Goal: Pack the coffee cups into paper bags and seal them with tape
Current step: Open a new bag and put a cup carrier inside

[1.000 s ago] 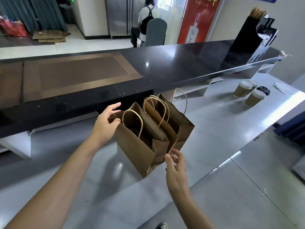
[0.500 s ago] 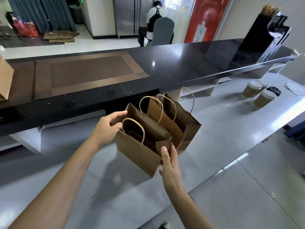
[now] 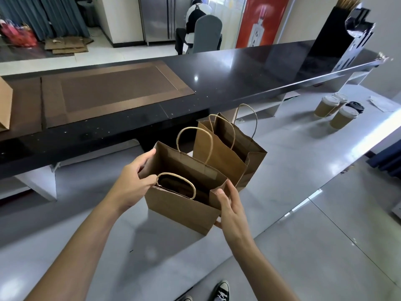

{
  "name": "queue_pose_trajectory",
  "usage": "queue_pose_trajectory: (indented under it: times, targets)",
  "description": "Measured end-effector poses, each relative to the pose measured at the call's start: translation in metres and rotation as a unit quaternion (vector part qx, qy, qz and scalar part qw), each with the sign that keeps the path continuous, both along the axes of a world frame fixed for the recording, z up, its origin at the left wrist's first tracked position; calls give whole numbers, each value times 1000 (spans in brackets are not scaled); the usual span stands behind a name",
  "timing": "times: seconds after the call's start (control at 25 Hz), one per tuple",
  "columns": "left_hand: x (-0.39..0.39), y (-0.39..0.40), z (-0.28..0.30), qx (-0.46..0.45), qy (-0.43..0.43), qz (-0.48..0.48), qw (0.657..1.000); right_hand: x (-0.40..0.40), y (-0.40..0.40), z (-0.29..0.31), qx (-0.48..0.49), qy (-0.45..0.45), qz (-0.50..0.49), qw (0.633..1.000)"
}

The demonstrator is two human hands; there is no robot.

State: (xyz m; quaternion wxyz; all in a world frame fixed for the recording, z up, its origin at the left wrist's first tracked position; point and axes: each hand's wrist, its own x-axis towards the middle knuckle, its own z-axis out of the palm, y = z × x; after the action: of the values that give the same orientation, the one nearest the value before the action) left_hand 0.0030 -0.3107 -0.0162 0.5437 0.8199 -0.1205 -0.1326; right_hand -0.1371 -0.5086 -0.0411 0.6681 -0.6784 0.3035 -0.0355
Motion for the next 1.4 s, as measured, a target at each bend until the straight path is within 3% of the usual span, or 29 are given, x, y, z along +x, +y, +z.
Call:
queue_pose_trajectory:
  times: [0.28,0.6,1.4]
  targets:
    - [-34,0,2,8,6,-24,1000,-28,-3,3,-44,34,13,998]
    - [-72,-20,1,25,6,-52,998,-68,-31,6,-43,8,-57,997]
    - [-165,-156,10,78,-2,-59,995,-137,-176,-4,-40,-37,-50,997]
